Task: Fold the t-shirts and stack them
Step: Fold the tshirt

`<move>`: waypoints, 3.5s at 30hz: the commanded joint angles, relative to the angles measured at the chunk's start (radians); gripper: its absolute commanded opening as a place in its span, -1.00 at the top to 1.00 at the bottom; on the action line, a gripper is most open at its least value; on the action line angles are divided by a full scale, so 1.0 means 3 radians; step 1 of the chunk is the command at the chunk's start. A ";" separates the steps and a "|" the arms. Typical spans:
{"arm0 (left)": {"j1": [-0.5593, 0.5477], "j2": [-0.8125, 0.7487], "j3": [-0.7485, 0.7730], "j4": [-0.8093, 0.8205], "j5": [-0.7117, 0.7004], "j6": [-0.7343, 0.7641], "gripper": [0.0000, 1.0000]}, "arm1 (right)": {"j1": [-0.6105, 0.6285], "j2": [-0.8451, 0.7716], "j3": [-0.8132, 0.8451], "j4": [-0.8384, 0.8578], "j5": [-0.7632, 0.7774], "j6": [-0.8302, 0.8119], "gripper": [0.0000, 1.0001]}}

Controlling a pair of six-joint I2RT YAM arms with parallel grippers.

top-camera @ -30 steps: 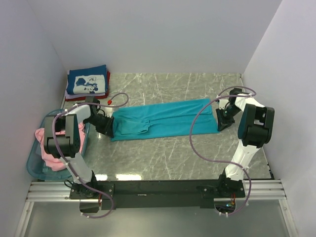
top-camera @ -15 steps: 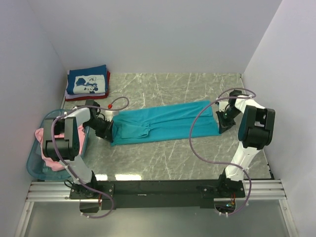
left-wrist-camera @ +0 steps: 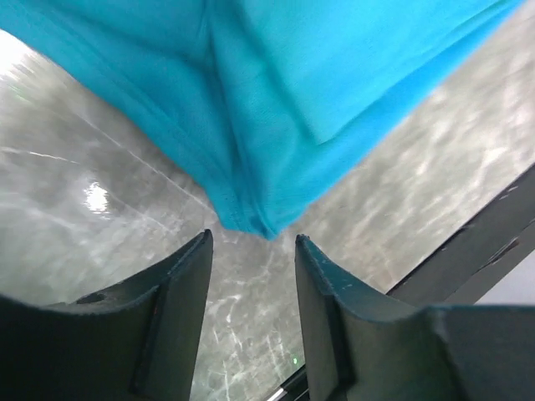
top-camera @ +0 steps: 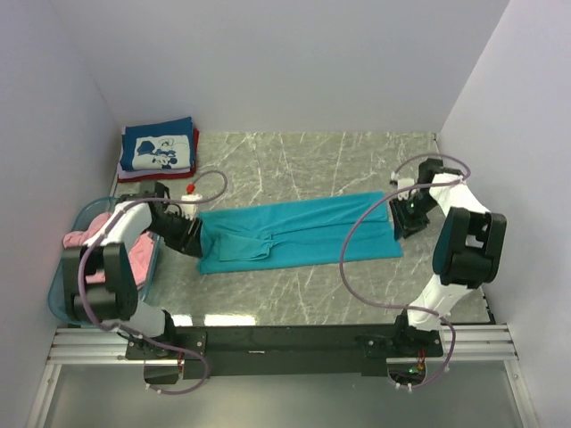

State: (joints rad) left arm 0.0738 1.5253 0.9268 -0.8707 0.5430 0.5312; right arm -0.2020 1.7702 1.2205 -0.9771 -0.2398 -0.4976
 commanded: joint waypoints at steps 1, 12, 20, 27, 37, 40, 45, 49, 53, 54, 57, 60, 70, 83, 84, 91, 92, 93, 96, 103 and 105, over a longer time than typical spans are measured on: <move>0.0010 -0.0380 0.0254 -0.0069 0.0455 0.0060 -0.02 | 0.0192 -0.0470 0.0324 -0.0148 -0.0626 0.0130 0.18; -0.0185 0.0135 0.0357 0.0014 0.0798 -0.0579 0.04 | 0.1526 -0.0578 -0.0080 0.1226 -0.1854 0.1744 0.20; -0.0174 0.0565 0.0367 -0.0032 0.0839 -0.1009 -0.05 | 0.2288 -0.0174 -0.0105 0.2100 -0.1814 0.2782 -0.03; -0.0195 0.0826 0.0408 -0.0007 0.0706 -0.1172 -0.04 | 0.2565 0.0133 -0.0187 0.2536 -0.1855 0.3305 -0.08; -0.0384 0.0893 0.0286 0.0192 0.0588 -0.1300 0.05 | 0.2713 0.0455 -0.0203 0.2649 -0.1809 0.3449 -0.09; -0.0425 0.0929 0.0270 0.0218 0.0578 -0.1331 0.08 | 0.2759 0.0506 -0.0203 0.2659 -0.1798 0.3443 -0.09; -0.0440 0.0970 0.0245 0.0254 0.0537 -0.1336 0.15 | 0.2831 0.0644 -0.0147 0.2674 -0.1844 0.3474 -0.03; -0.0440 0.0929 0.0245 0.0254 0.0557 -0.1336 0.27 | 0.2841 0.0731 -0.0039 0.2649 -0.1890 0.3479 0.04; -0.0440 0.0852 0.0239 0.0264 0.0583 -0.1326 0.57 | 0.2846 0.0746 0.0007 0.2638 -0.1921 0.3489 0.16; -0.0440 0.0827 0.0250 0.0269 0.0598 -0.1321 0.61 | 0.2841 0.0741 0.0027 0.2628 -0.1921 0.3484 0.19; -0.0435 0.0755 0.0265 0.0274 0.0680 -0.1321 0.81 | 0.2836 0.0731 0.0063 0.2638 -0.1962 0.3474 0.44; -0.0425 0.0709 0.0331 0.0284 0.0808 -0.1351 0.99 | 0.2836 0.0726 0.0104 0.2659 -0.2008 0.3469 0.70; -0.0292 0.0847 0.0812 0.0310 0.1043 -0.1474 0.99 | 0.2647 0.0716 0.0053 0.2888 -0.2105 0.3612 0.92; -0.0256 0.1297 0.1313 0.0918 0.1237 -0.1959 0.48 | 0.2259 0.0532 -0.0044 0.3083 -0.1993 0.3638 0.02; -0.0170 0.1297 0.1308 0.1025 0.1237 -0.2031 0.43 | 0.2223 0.0506 -0.0065 0.3078 -0.1993 0.3627 0.02; -0.0077 0.0920 0.1089 0.1593 0.1176 -0.2272 0.14 | 0.1886 0.0195 -0.0070 0.2507 -0.1824 0.3046 0.02; -0.0067 0.0838 0.0967 0.1593 0.1156 -0.2241 0.14 | 0.1819 0.0149 -0.0060 0.2425 -0.1788 0.2938 0.03; -0.0067 0.0756 0.0910 0.1548 0.1080 -0.2206 0.15 | 0.1803 0.0108 -0.0039 0.2312 -0.1667 0.2800 0.06; -0.0123 0.0520 0.0680 0.1354 0.1033 -0.2062 0.19 | 0.1763 0.0051 0.0190 0.1674 -0.1380 0.2121 0.23; -0.0593 0.0392 0.0357 0.1460 0.0900 -0.2205 0.29 | 0.1630 0.0270 0.0584 0.0814 -0.0541 0.1322 0.44; -0.0716 0.0448 0.0352 0.1506 0.0834 -0.2271 0.30 | 0.1599 0.0337 0.0692 0.0722 -0.0316 0.1255 0.46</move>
State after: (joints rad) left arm -0.0937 1.6627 1.0416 -0.4606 0.8230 -0.1181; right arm 0.2981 1.8465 1.3697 -0.6365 -0.4828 0.0010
